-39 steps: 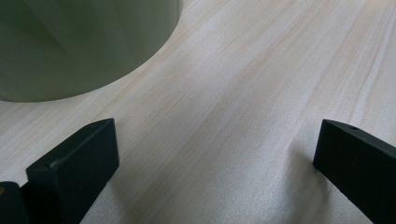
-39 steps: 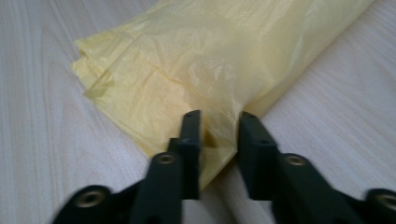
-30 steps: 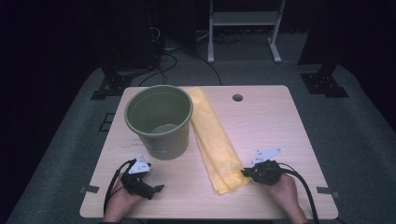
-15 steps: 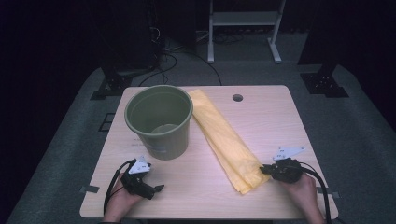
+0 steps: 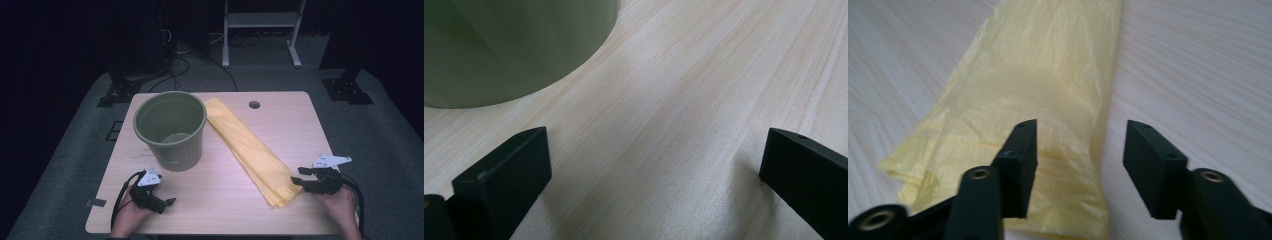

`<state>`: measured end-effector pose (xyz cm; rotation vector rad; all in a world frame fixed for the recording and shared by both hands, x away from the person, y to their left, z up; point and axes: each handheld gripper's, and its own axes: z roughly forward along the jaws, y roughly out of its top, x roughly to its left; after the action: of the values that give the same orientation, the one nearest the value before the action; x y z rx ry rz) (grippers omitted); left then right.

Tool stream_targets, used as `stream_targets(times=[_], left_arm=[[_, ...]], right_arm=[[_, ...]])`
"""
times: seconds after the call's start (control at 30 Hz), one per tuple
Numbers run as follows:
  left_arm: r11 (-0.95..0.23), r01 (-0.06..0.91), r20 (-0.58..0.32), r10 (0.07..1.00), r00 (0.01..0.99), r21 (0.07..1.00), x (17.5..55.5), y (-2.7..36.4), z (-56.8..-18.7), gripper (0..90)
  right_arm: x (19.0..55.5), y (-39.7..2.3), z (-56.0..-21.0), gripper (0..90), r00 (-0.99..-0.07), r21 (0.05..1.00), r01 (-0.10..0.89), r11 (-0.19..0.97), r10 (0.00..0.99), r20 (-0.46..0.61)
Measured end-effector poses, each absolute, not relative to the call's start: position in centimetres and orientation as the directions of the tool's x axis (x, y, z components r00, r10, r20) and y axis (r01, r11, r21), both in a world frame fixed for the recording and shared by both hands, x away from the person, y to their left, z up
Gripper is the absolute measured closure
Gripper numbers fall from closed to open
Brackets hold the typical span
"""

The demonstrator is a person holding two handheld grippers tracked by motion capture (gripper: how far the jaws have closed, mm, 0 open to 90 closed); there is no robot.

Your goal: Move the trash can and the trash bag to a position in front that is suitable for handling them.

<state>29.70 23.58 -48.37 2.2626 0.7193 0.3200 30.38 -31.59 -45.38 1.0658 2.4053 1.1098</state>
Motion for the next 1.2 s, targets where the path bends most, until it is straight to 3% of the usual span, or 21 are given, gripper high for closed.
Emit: stream_targets(times=[0.1,0.2,0.73,1.2], left_arm=[[-0.578,0.401,0.015,0.582,0.813,0.71,29.7,23.6,-48.4,0.0],[-0.578,0.401,0.015,0.582,0.813,0.71,29.7,23.6,-48.4,0.0],[-0.578,0.401,0.015,0.582,0.813,0.711,29.7,23.6,-48.4,0.0],[-0.578,0.401,0.015,0.583,0.813,0.711,29.7,23.6,-48.4,0.0]], right_arm=[[30.6,-30.9,-45.1,33.4,-0.69,0.747,0.501,0.437,0.723,0.04],[31.4,-29.5,-44.8,12.1,-0.681,0.743,0.504,0.44,0.732,0.028],[34.4,-24.6,-44.3,8.8,-0.726,0.75,0.482,0.453,0.685,0.052],[38.2,-21.2,-46.3,8.9,-0.73,0.756,0.474,0.451,0.682,0.051]])
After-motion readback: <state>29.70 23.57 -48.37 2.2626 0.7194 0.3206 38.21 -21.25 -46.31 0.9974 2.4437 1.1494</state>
